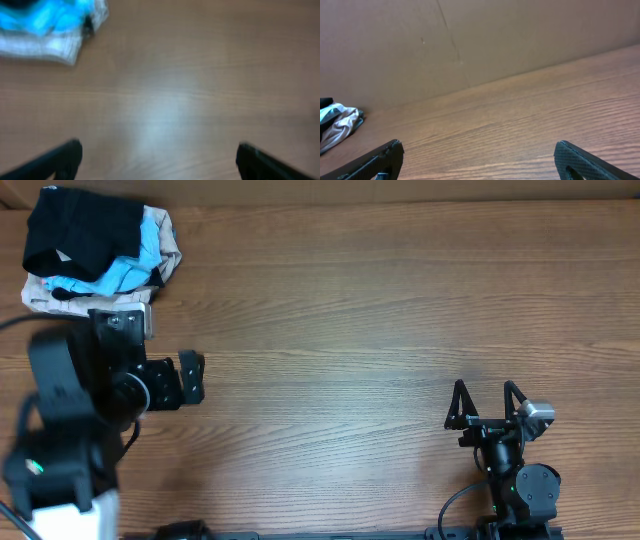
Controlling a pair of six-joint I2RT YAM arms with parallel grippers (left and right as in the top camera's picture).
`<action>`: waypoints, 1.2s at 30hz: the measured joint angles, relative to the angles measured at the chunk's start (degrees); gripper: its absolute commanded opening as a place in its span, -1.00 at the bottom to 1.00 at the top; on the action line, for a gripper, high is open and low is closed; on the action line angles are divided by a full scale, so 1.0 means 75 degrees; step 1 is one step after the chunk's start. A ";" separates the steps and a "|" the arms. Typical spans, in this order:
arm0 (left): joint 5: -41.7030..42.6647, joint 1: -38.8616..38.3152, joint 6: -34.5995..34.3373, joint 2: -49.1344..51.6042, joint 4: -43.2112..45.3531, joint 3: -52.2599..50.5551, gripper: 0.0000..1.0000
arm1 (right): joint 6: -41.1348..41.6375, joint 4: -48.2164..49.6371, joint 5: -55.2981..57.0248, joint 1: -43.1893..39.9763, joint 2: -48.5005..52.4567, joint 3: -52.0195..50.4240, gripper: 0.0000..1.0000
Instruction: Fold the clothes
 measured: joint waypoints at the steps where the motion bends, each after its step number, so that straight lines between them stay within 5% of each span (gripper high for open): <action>1: 0.0035 0.0000 0.0000 -0.0341 0.0644 -0.0580 1.00 | -0.0003 -0.0003 0.0003 0.0000 -0.0003 0.0000 1.00; 11: 0.0221 0.0000 -0.0023 -0.3981 0.6035 -0.5689 0.99 | 0.0000 0.0003 -0.0003 0.0000 -0.0003 0.0000 1.00; 15: 0.0210 0.0000 -0.0026 -0.5228 0.7128 -0.7099 1.00 | -0.0003 0.0006 0.0000 0.0000 -0.0003 0.0000 1.00; 24: 0.0201 0.0000 -0.0023 -0.6997 0.7752 -0.8976 1.00 | -0.0003 0.0000 0.0000 0.0003 -0.0006 0.0000 1.00; 36: 0.0143 0.0000 -0.0026 -0.7166 0.7359 -0.9340 1.00 | -0.0003 0.0003 -0.0003 0.0003 -0.0003 0.0000 1.00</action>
